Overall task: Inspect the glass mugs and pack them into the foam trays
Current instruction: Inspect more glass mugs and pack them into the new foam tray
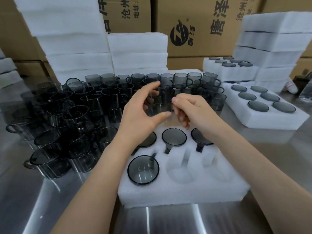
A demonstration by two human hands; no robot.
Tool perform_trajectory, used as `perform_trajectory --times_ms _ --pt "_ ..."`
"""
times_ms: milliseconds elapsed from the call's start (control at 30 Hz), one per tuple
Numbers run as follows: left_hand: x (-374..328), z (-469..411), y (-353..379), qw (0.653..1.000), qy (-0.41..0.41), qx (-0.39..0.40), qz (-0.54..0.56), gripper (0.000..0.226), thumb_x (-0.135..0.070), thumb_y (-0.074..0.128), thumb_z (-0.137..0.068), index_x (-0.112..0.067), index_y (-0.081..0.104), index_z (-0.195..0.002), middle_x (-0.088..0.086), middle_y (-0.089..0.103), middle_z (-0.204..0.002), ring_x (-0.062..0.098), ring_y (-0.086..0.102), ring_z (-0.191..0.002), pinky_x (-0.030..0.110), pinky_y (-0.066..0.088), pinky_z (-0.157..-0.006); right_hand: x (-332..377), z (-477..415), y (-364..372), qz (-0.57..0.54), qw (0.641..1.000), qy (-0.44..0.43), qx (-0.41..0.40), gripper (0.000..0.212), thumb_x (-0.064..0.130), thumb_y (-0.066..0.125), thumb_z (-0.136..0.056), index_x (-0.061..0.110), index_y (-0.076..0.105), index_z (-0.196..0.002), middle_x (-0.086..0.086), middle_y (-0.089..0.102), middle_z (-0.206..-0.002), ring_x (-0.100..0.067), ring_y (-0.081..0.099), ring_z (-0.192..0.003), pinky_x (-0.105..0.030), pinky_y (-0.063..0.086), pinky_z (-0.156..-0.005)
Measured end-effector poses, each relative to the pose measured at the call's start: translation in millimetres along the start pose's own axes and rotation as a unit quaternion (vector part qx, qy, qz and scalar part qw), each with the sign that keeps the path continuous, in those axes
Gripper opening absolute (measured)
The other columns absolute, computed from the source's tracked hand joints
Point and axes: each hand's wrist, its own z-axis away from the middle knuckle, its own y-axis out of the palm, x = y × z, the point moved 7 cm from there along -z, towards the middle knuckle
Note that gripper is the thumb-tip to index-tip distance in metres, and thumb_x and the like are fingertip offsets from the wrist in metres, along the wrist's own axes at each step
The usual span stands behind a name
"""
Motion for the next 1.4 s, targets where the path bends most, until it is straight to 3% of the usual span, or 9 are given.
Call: perform_trajectory --times_ms 133,267,400,500,633,767,933,1133,1400 --pt "5.7 -2.0 -4.0 0.994 -0.046 -0.009 0.094 0.063 -0.007 0.084 -0.072 -0.033 0.058 -0.123 -0.006 0.066 -0.114 0.007 0.064 -0.106 0.033 0.053 -0.095 -0.1 1.1 6.5 -0.12 0.991 -0.004 0.062 0.031 0.03 0.046 -0.096 0.016 0.063 -0.074 -0.001 0.044 -0.057 -0.016 0.043 -0.051 -0.025 0.039 -0.05" --pt "9.4 -3.7 -4.5 0.98 -0.085 0.004 0.177 0.057 -0.009 0.082 -0.073 -0.02 0.062 -0.126 0.002 0.07 -0.111 0.006 0.069 -0.094 0.02 0.055 -0.075 3.7 1.4 8.5 -0.189 0.976 -0.031 0.102 0.026 0.023 0.046 -0.096 0.015 0.068 -0.087 0.0 0.047 -0.06 -0.017 0.046 -0.054 -0.027 0.042 -0.054" --pt "13.3 -2.8 0.2 0.961 -0.126 0.033 0.242 0.062 -0.024 0.084 -0.064 -0.015 0.064 -0.122 0.003 0.074 -0.103 0.016 0.07 -0.095 0.023 0.054 -0.074 8.6 2.1 5.0 -0.178 0.978 -0.062 0.092 0.024 0.016 0.05 -0.095 0.02 0.073 -0.093 0.002 0.05 -0.058 -0.015 0.047 -0.052 -0.025 0.043 -0.053" --pt "17.6 -1.7 5.0 0.948 -0.148 0.061 0.275 0.051 -0.023 0.075 -0.072 -0.01 0.066 -0.121 0.014 0.071 -0.114 0.032 0.067 -0.107 0.04 0.056 -0.089 12.2 2.9 1.1 -0.148 0.983 -0.078 0.073 0.022 0.014 0.055 -0.092 0.022 0.075 -0.093 0.001 0.05 -0.055 -0.016 0.046 -0.05 -0.025 0.043 -0.052" --pt "18.0 -1.0 6.9 0.946 -0.148 0.081 0.278 0.044 -0.025 0.067 -0.081 -0.004 0.066 -0.12 0.016 0.069 -0.117 0.035 0.064 -0.112 0.041 0.055 -0.089 14.9 4.3 -1.8 -0.09 0.991 -0.092 0.041 0.019 0.015 0.058 -0.091 0.024 0.074 -0.09 0.002 0.052 -0.053 -0.016 0.048 -0.048 -0.023 0.044 -0.054" --pt "15.2 0.1 8.3 0.95 -0.141 0.088 0.265 0.045 -0.023 0.07 -0.079 -0.006 0.066 -0.121 0.015 0.069 -0.112 0.034 0.065 -0.108 0.042 0.054 -0.09 15.3 3.3 -3.0 -0.081 0.992 -0.096 0.021 0.024 0.022 0.054 -0.094 0.025 0.073 -0.08 0.005 0.047 -0.049 -0.016 0.045 -0.048 -0.022 0.043 -0.054" --pt "12.6 -0.8 7.7 0.971 -0.117 0.066 0.197 0.056 -0.018 0.081 -0.068 -0.019 0.063 -0.121 -0.002 0.072 -0.106 0.005 0.067 -0.095 0.021 0.052 -0.083 2.8 -0.7 1.1 -0.114 0.992 -0.004 0.049 0.043 0.042 0.047 -0.094 0.022 0.067 -0.061 0.003 0.037 -0.051 -0.014 0.04 -0.052 -0.022 0.041 -0.06" --pt "2.2 -0.1 10.3 0.995 -0.038 0.06 0.065 0.063 -0.01 0.086 -0.07 -0.032 0.058 -0.121 -0.008 0.066 -0.11 0.011 0.063 -0.105 0.031 0.05 -0.096 -8.3 -1.4 1.3 -0.081 0.994 0.059 0.042 0.059 0.038 0.051 -0.099 0.021 0.057 -0.043 0.005 0.049 -0.05 -0.01 0.044 -0.054 -0.017 0.041 -0.058" --pt "-8.6 0.4 1.8 0.997 0.033 0.001 -0.076 0.067 -0.019 0.087 -0.069 -0.035 0.055 -0.126 -0.026 0.057 -0.11 0.012 0.05 -0.109 0.023 0.04 -0.096 -11.2 -1.7 -2.2 -0.084 0.995 0.052 0.014 0.037 0.05 0.068 -0.069 0.016 0.072 -0.054 -0.006 0.051 -0.055 -0.014 0.04 -0.055 -0.018 0.039 -0.059"
